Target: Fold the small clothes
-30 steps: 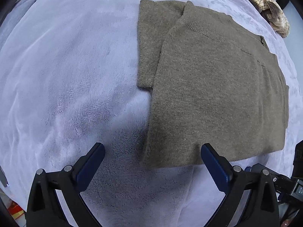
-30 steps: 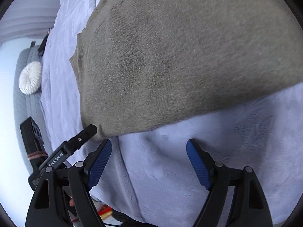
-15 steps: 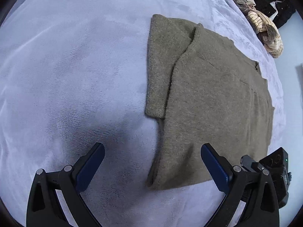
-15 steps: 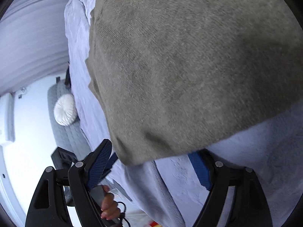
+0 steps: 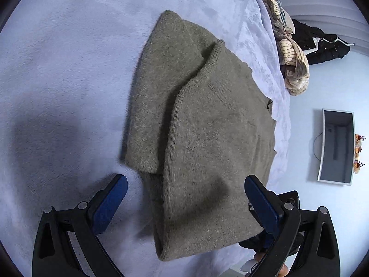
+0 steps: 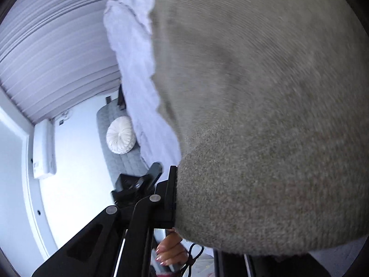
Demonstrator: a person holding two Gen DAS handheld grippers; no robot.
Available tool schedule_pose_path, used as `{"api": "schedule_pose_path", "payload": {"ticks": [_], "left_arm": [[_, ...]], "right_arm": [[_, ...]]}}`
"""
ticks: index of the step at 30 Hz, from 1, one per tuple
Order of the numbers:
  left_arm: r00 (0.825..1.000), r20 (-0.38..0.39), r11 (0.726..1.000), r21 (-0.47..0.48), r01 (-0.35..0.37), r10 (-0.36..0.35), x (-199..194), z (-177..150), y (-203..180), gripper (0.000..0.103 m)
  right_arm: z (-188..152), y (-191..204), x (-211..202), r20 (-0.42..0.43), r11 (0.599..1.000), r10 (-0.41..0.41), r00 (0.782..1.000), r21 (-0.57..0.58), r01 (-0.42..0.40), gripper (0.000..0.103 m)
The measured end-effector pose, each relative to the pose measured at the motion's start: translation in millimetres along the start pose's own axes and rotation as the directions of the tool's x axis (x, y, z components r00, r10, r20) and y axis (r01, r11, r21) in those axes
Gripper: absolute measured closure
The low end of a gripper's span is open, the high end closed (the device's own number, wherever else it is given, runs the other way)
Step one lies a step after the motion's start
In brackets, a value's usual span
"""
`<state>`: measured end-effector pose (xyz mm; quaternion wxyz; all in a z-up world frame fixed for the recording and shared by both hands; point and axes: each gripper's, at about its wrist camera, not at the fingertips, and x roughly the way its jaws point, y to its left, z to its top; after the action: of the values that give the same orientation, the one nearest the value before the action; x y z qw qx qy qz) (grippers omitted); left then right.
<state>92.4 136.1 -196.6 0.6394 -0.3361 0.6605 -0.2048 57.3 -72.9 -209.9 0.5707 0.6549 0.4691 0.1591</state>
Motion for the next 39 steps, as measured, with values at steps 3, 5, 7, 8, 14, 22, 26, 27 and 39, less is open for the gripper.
{"api": "schedule_pose_path", "payload": {"ticks": [3,5,7,8,14,22,26,27,39], "left_arm": [[0.998,-0.034,0.999,-0.004,0.048,-0.048,12.5,10.8,-9.9,0.001],[0.995,-0.058,0.997,0.014,0.081,-0.080,21.8,16.4,-22.7,0.001],[0.994,-0.076,0.995,0.043,0.086,-0.083,29.8,18.8,-37.8,0.001],[0.993,-0.084,0.994,0.062,0.087,-0.081,35.0,20.0,-47.0,0.001],[0.997,-0.069,0.991,0.127,0.027,-0.019,54.3,25.9,-80.2,0.001],[0.990,-0.003,0.973,0.188,-0.137,0.140,61.5,24.2,-84.9,0.016],[0.981,0.022,0.960,0.206,-0.191,0.190,63.7,23.5,-87.3,0.019],[0.977,0.037,0.953,0.212,-0.215,0.212,63.7,23.0,-88.4,0.024],[0.886,0.224,0.817,0.346,-0.462,0.406,55.3,7.6,-122.0,0.078]], "right_arm": [[3.1,14.7,0.1,-0.017,0.999,-0.001,1.000,-0.047,0.000,0.094],[4.2,20.8,3.8,-0.028,0.998,0.005,1.000,-0.060,-0.006,0.094],[4.8,22.7,3.9,-0.028,0.998,0.018,0.999,-0.057,-0.019,0.094],[5.1,22.7,2.5,-0.029,0.998,0.020,0.999,-0.058,-0.022,0.094],[4.8,21.5,-1.5,-0.045,0.997,-0.004,0.999,-0.074,0.001,0.094],[-1.2,19.5,3.4,-0.127,0.958,-0.263,0.956,-0.150,0.244,0.068],[-3.7,29.5,-15.3,-0.132,0.918,-0.352,0.926,-0.241,0.315,0.033],[-3.7,34.3,-21.0,-0.134,0.910,-0.363,0.922,-0.263,0.320,0.033],[58.4,54.4,-54.9,0.223,0.693,-0.573,0.788,-0.381,0.612,0.095]]}}
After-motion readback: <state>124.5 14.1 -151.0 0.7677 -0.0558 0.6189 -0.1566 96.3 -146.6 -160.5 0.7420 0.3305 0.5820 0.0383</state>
